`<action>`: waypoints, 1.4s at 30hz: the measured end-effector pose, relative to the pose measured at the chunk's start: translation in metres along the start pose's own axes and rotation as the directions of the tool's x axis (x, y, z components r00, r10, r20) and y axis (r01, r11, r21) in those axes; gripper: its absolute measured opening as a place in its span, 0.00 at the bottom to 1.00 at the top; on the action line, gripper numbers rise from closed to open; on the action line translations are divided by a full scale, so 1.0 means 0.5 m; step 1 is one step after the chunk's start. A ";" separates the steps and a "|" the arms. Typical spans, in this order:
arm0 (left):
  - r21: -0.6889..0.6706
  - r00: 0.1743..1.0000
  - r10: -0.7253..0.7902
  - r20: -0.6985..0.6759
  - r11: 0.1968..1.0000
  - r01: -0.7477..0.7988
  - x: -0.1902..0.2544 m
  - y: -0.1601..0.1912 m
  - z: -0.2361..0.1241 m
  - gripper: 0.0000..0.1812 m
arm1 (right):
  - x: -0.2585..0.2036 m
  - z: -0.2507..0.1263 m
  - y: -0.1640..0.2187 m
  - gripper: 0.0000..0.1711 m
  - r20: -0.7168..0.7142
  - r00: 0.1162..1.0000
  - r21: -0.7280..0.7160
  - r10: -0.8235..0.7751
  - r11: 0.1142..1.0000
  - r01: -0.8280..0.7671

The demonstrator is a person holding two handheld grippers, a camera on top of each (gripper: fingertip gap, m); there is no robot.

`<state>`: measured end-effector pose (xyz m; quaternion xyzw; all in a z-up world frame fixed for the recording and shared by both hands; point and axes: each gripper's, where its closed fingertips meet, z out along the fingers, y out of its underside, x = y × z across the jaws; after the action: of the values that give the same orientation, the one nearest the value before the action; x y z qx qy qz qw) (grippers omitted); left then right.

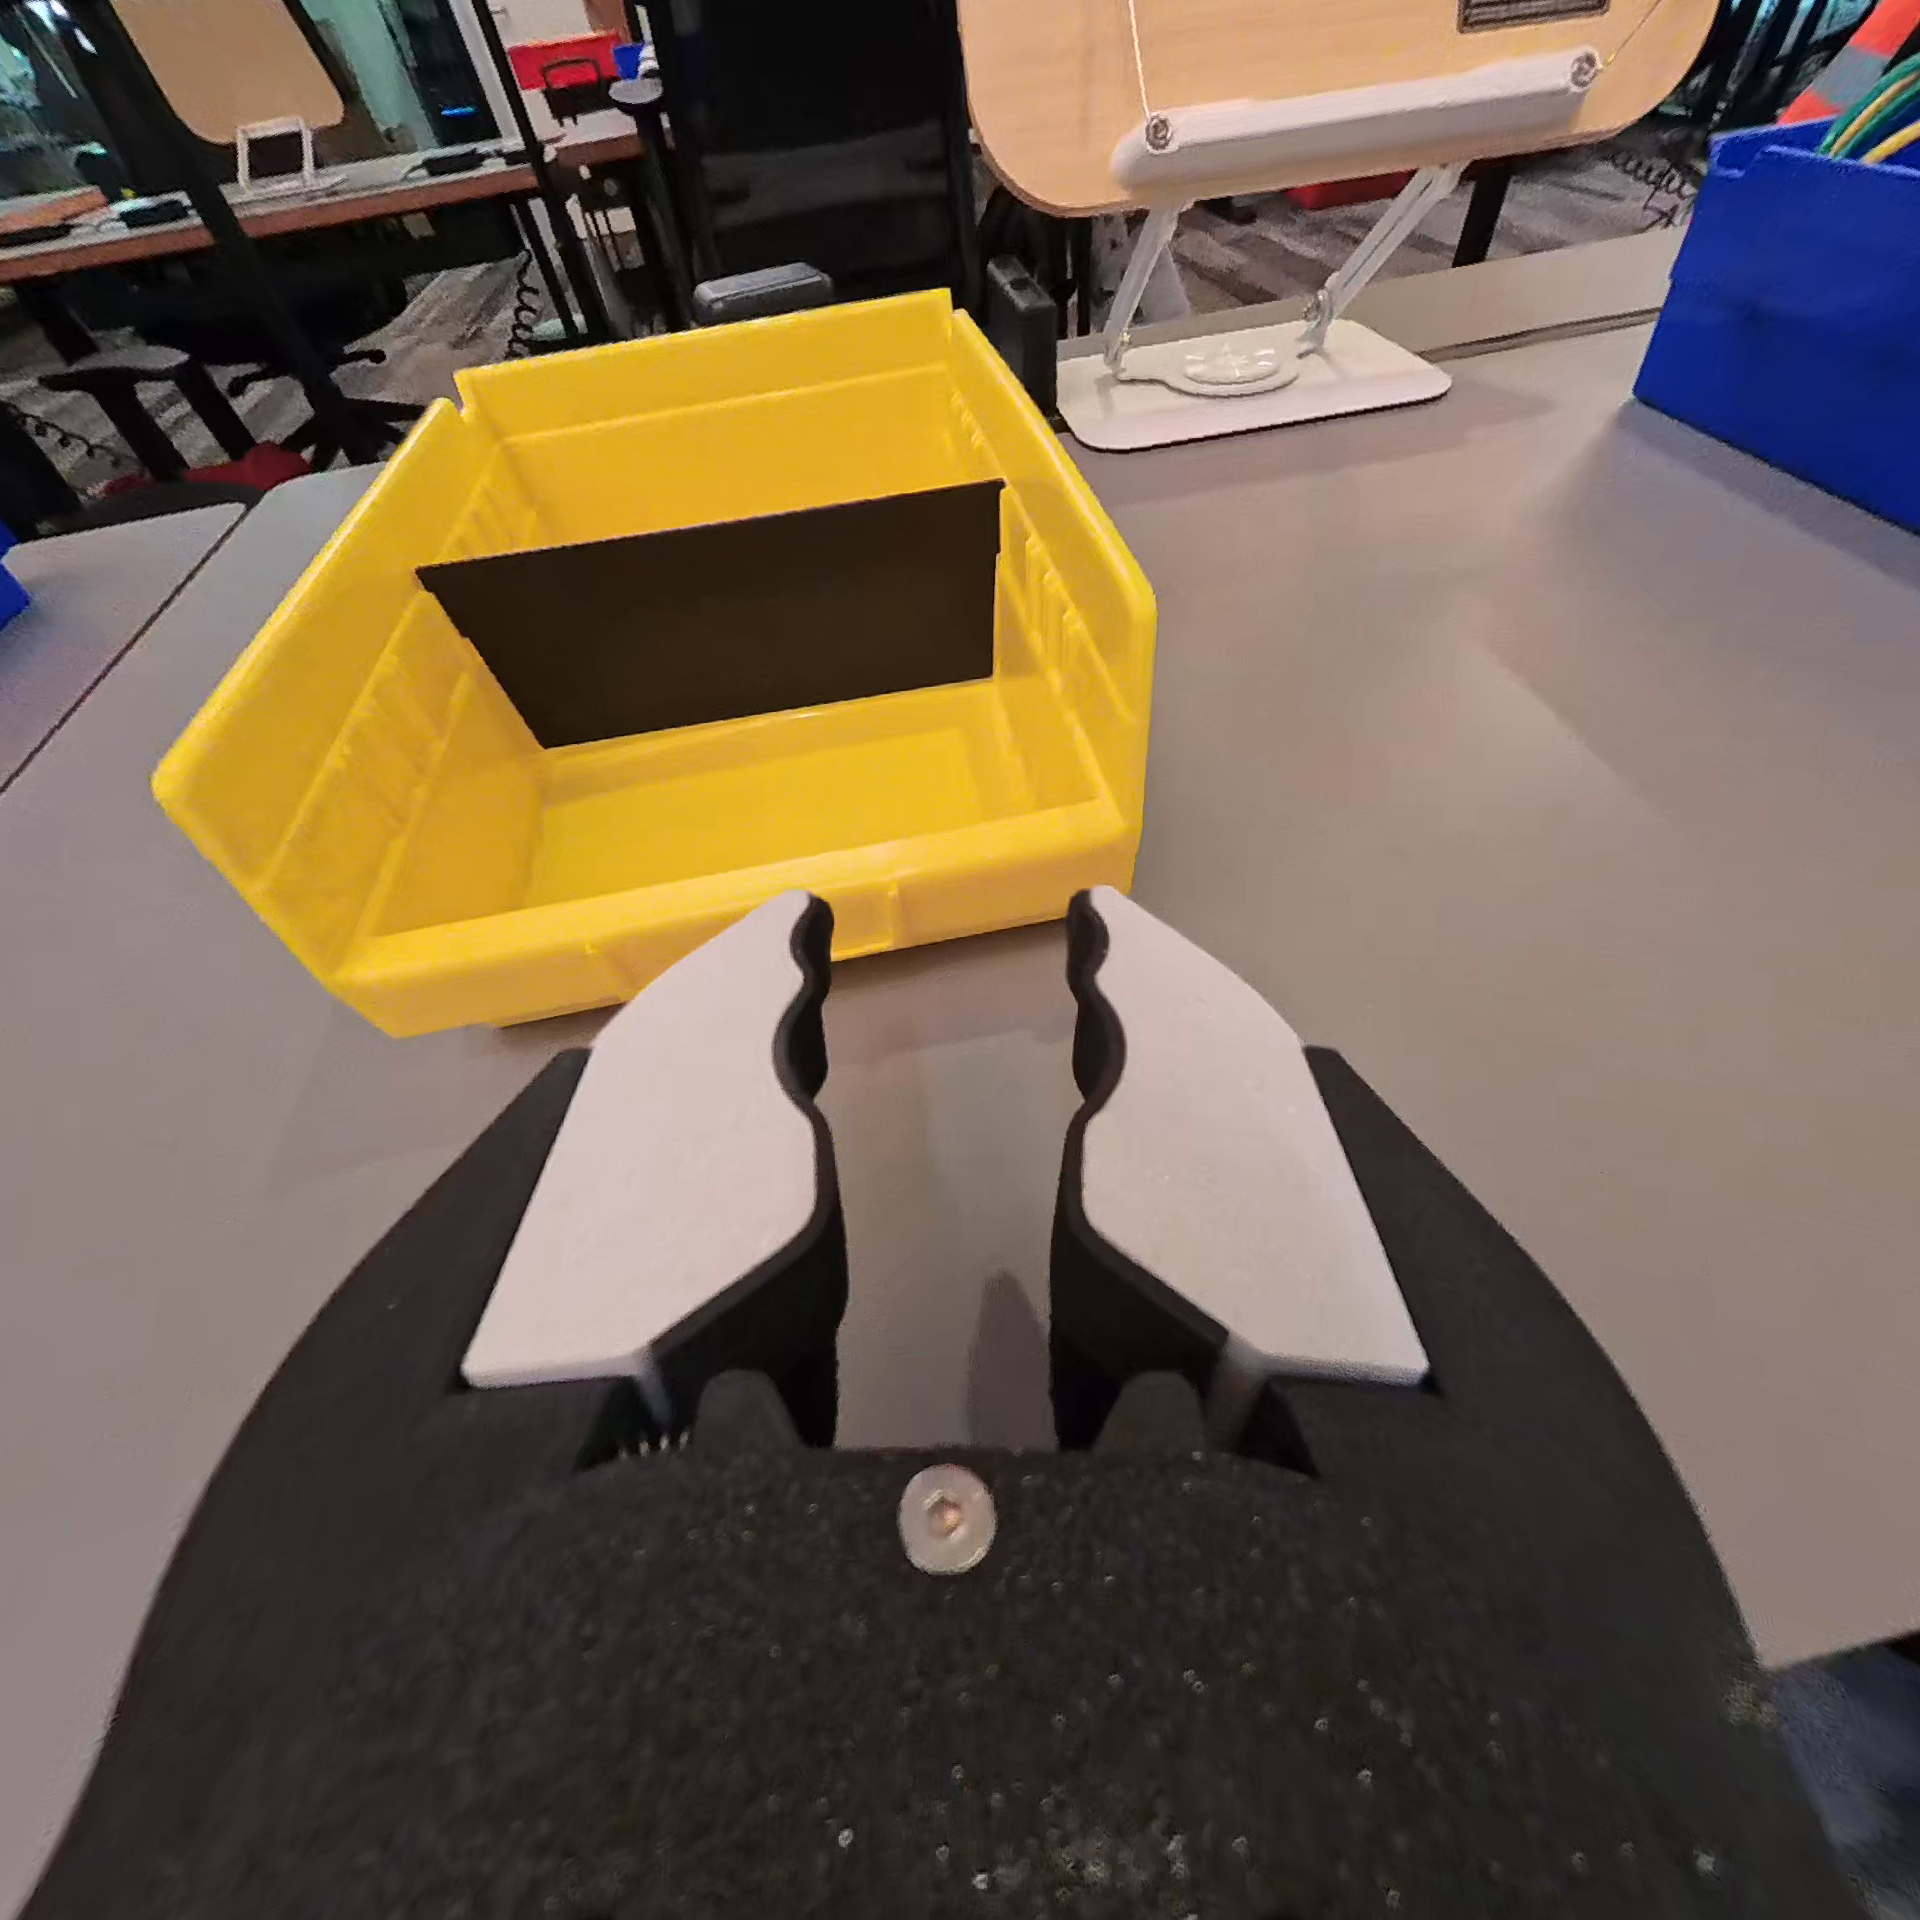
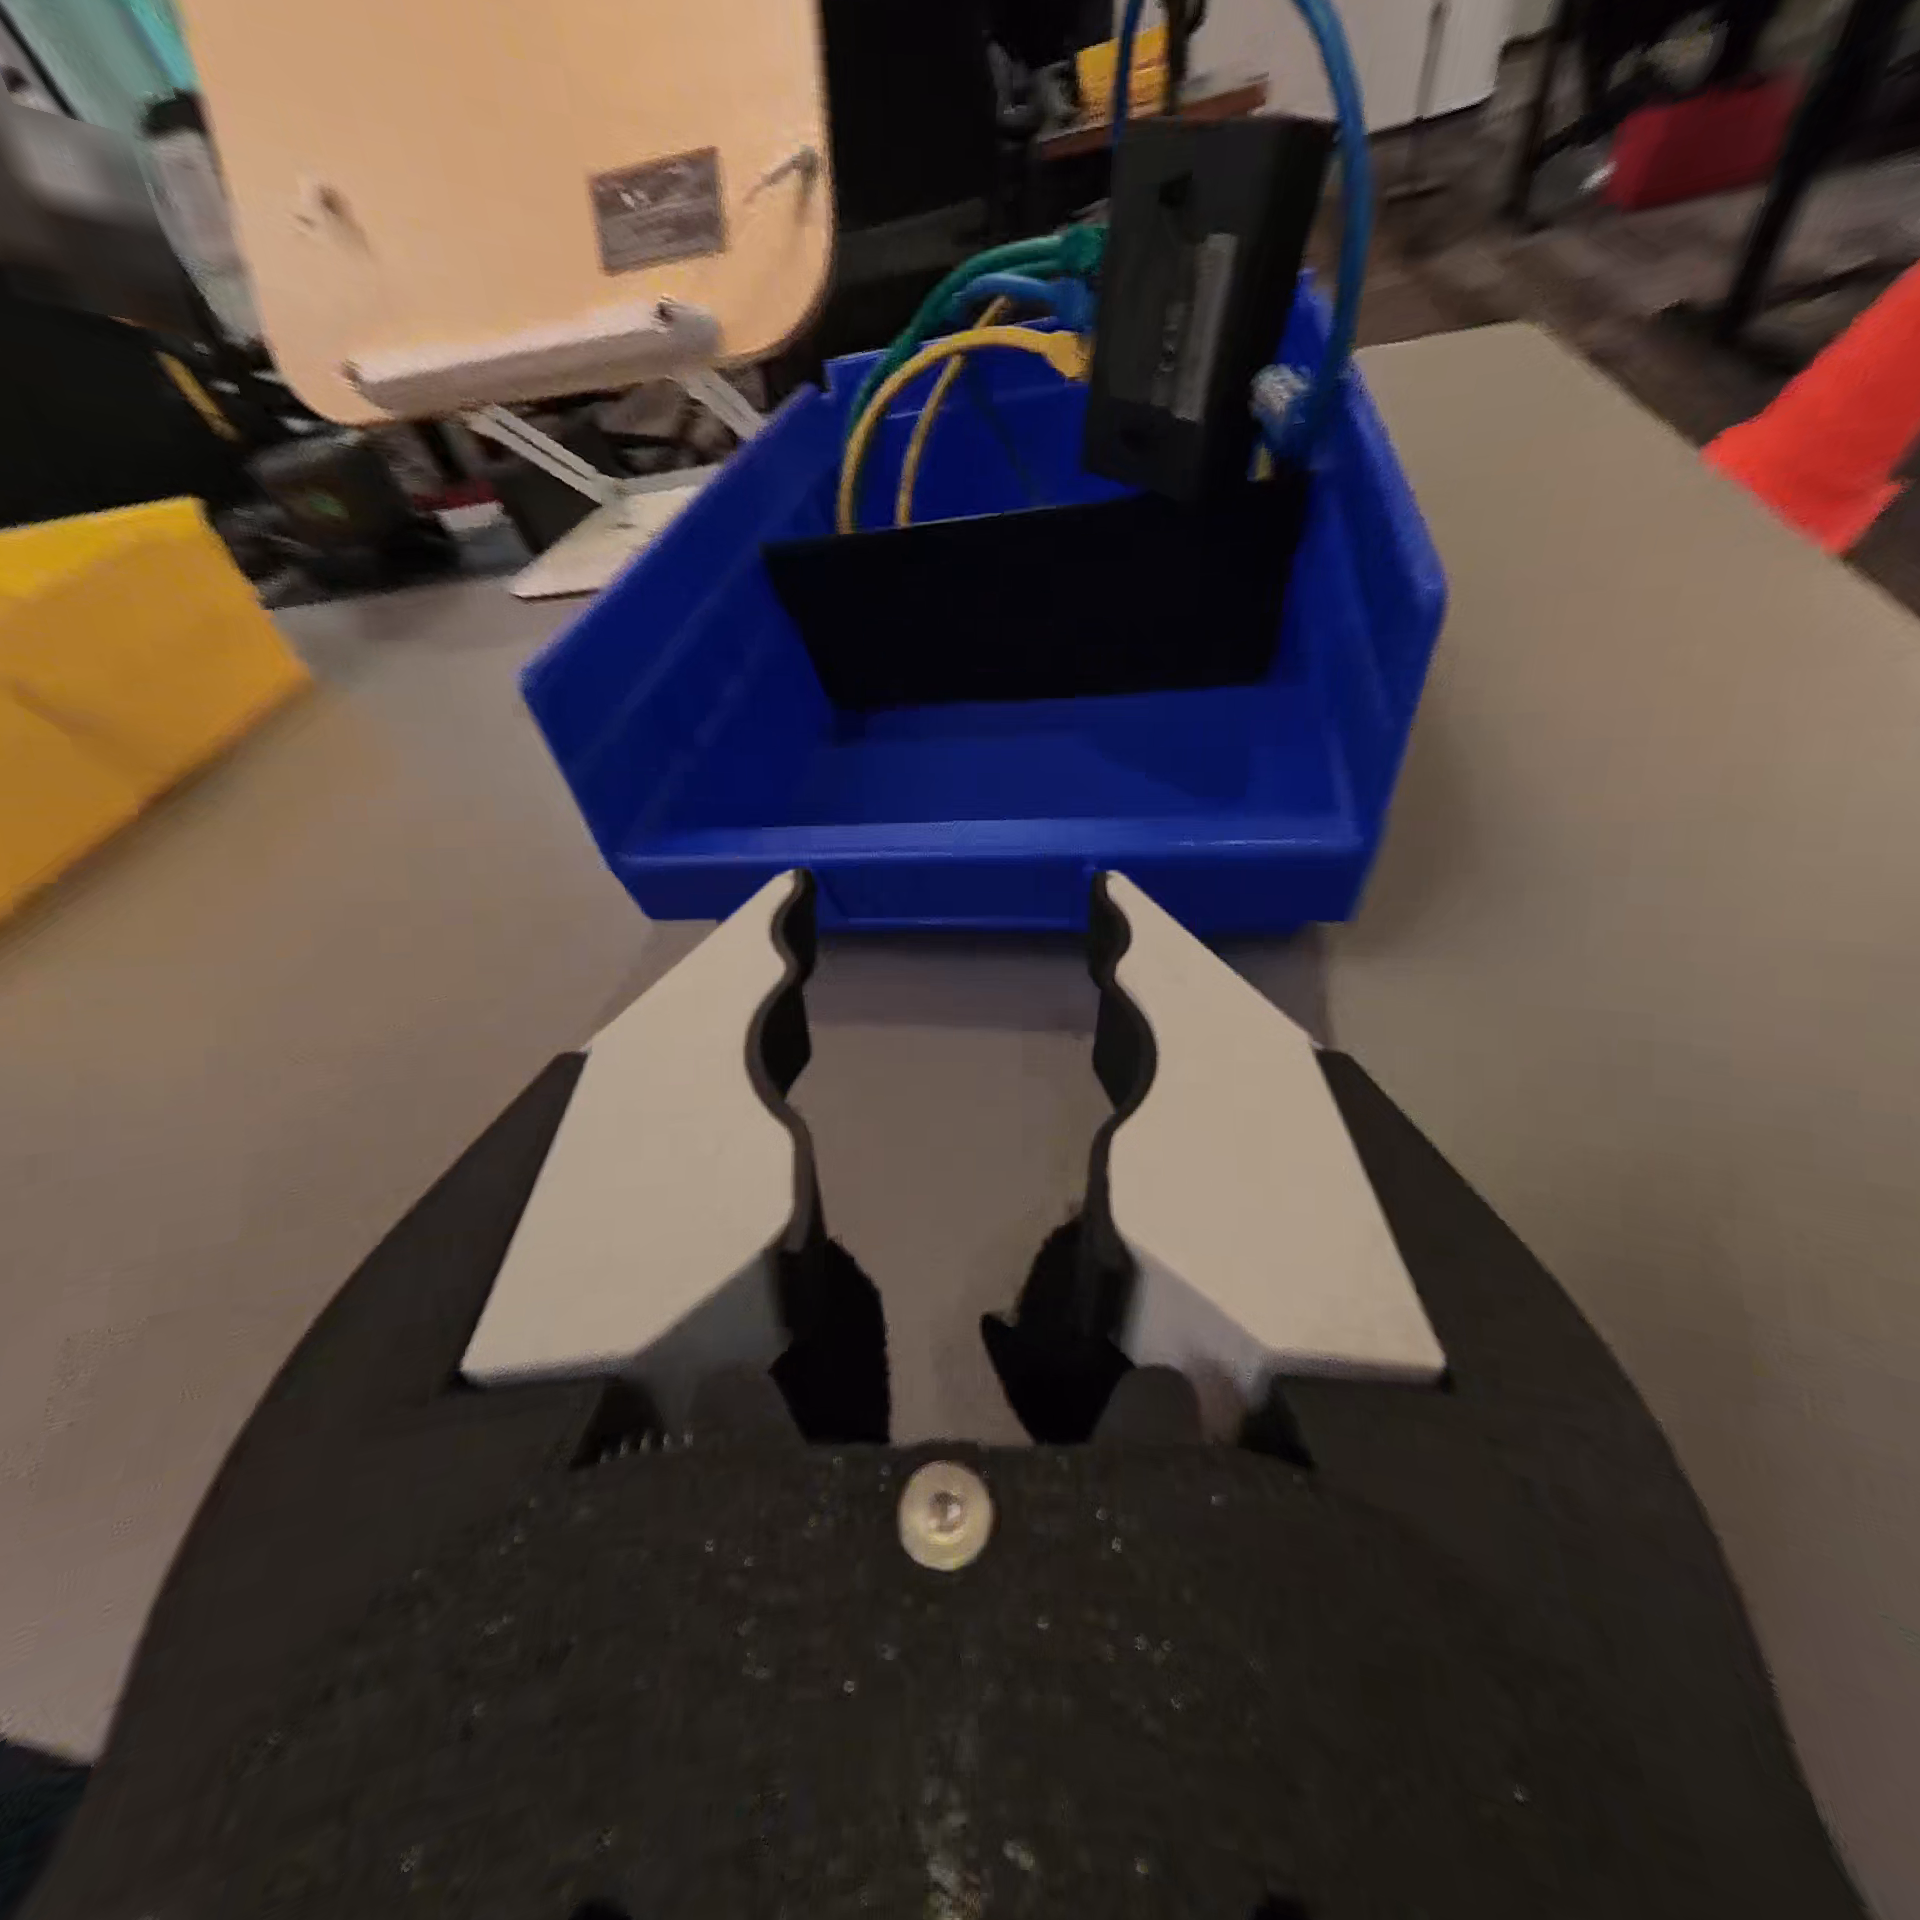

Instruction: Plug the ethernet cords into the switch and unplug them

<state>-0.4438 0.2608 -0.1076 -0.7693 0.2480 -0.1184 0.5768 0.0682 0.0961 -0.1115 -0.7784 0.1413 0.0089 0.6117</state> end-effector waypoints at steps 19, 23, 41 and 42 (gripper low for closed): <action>-0.066 0.983 -0.177 0.048 0.981 0.180 -0.012 0.029 -0.001 0.26 | -0.075 0.009 0.024 0.38 0.034 0.997 -0.065 -0.076 0.995 0.078; -0.073 0.983 -0.175 0.054 0.981 0.178 -0.016 0.035 -0.004 0.26 | -0.080 0.020 0.027 0.39 0.031 0.996 -0.077 -0.085 0.993 0.088; -0.219 0.999 -0.036 0.019 0.975 0.040 0.051 0.101 -0.026 0.46 | -0.269 0.228 -0.002 0.45 0.139 0.971 -0.203 -0.197 0.954 0.222; -0.222 0.999 -0.033 0.017 0.974 0.036 0.052 0.102 -0.025 0.46 | -0.274 0.227 -0.003 0.45 0.143 0.973 -0.189 -0.184 0.960 0.209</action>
<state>-0.4403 0.2263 -0.1548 -0.8339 0.2423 -0.0947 0.4868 -0.0451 0.2334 -0.1129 -0.8447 0.0233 0.0109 0.5347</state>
